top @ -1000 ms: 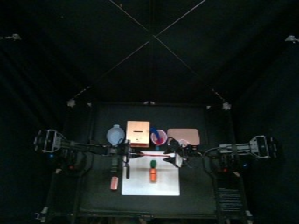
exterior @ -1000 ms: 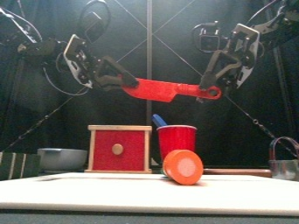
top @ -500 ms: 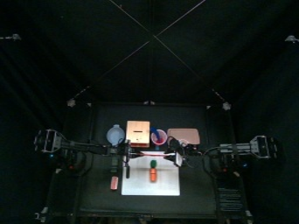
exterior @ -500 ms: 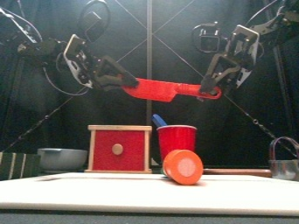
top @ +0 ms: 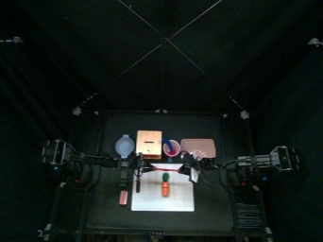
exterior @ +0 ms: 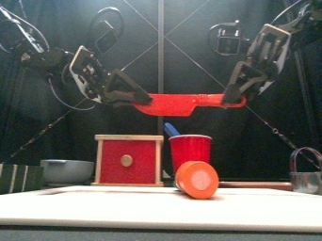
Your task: Cut carrot
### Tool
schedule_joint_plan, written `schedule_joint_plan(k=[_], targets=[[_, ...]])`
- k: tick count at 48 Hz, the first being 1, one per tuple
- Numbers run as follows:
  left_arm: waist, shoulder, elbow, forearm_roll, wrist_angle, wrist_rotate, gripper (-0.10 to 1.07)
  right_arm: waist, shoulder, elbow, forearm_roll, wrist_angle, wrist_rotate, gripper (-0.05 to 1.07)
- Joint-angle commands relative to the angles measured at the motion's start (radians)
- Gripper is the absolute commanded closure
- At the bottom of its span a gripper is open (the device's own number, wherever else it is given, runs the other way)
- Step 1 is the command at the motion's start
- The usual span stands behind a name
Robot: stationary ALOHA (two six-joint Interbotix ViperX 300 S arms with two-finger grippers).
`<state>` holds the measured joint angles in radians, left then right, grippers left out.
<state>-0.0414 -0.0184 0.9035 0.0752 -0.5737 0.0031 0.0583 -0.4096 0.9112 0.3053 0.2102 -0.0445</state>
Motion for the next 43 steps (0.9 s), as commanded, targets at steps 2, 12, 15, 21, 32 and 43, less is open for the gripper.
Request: schedule_joint_plan(k=[2,12,15,21,32,43], targets=[[-0.038,0.031,-0.029,-0.041,-0.005,0.003,0.58,0.057,-0.012,-0.002,0.006,0.0,0.002,0.62],[-0.103,0.097,-0.054,-0.101,0.002,0.006,0.58,0.126,0.017,0.009,0.017,-0.002,0.002,0.62],[-0.114,0.118,-0.063,-0.103,0.006,0.006,0.58,0.14,0.032,0.012,0.018,0.0,0.002,0.62],[-0.133,0.153,-0.077,-0.106,0.011,0.006,0.58,0.156,0.077,0.02,0.018,-0.009,0.002,0.62],[-0.138,0.181,-0.083,-0.106,0.017,0.006,0.58,0.158,0.147,0.015,0.012,-0.028,0.002,0.62],[-0.144,0.179,-0.089,-0.107,0.032,0.003,0.58,0.158,0.152,0.015,0.006,-0.037,0.002,0.62]])
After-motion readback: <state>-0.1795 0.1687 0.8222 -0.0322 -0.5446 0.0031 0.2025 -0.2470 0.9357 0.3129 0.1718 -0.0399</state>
